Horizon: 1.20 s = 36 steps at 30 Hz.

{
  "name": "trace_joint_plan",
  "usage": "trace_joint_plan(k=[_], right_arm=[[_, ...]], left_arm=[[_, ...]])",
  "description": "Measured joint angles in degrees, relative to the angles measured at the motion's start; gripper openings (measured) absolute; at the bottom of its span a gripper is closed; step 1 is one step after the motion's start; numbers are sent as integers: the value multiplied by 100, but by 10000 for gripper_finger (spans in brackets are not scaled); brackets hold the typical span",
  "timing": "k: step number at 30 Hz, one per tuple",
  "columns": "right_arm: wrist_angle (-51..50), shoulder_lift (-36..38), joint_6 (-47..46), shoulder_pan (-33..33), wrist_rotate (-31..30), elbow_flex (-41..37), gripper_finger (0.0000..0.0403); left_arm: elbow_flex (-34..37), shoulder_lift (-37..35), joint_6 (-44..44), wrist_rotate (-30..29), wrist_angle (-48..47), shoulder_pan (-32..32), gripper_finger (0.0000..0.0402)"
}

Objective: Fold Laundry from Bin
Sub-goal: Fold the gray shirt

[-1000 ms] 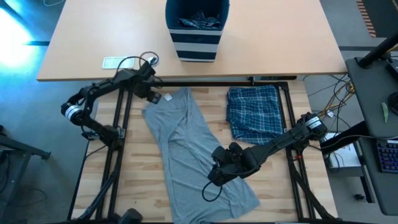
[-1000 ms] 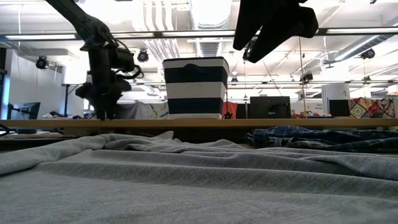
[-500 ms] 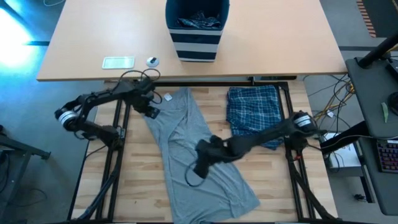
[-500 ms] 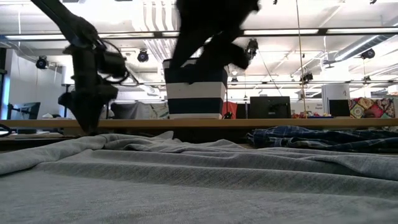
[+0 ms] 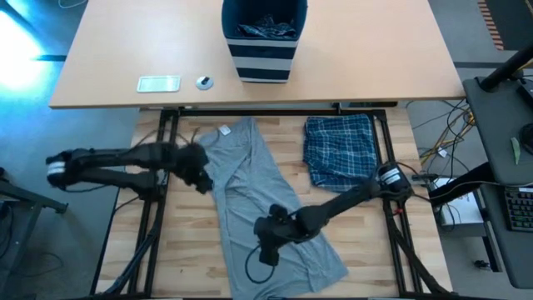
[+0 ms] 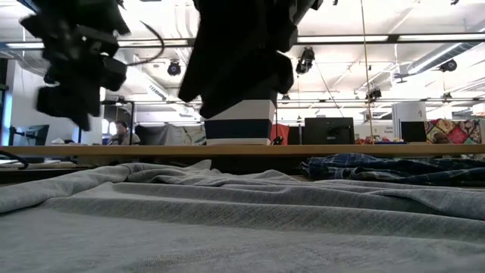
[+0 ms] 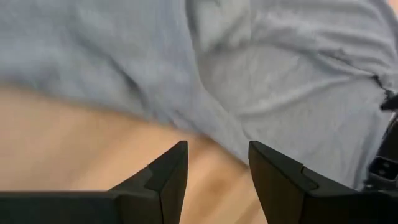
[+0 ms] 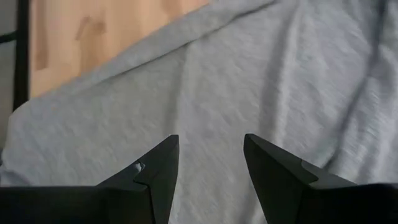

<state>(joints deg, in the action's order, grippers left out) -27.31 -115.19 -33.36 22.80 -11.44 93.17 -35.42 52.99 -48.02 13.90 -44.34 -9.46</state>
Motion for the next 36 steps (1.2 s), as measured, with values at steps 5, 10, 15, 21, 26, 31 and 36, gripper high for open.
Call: trace_joint_plan(k=[5, 10, 15, 21, 26, 31, 36], right_arm=[[-295, 21, -246, 290, -57, 2, 178], [-258, 21, -90, 696, -60, 2, 178], [-240, 19, 456, 1189, 2, 1, 178], [-375, 10, 139, 1611, 134, -57, 178], [-1269, -21, -890, 1884, 182, -76, 178], [-1674, 20, -1810, 2103, 434, -81, 178], [-1696, 45, -2735, 2347, 456, -41, 178]], left_arm=[[-9, 297, -2221, -847, 163, 1890, 154], [-7, 941, -3387, -1007, 1076, 3090, 154], [-57, 1732, -3597, -996, 2260, 3735, 154], [-207, 2635, -3497, -1004, 3083, 4205, 154], [-733, 3265, -2435, -1103, 3136, 4755, 154], [-1671, 3915, -787, -1654, 3127, 5601, 154], [-2860, 4909, 1511, -2609, 2605, 6454, 154]])
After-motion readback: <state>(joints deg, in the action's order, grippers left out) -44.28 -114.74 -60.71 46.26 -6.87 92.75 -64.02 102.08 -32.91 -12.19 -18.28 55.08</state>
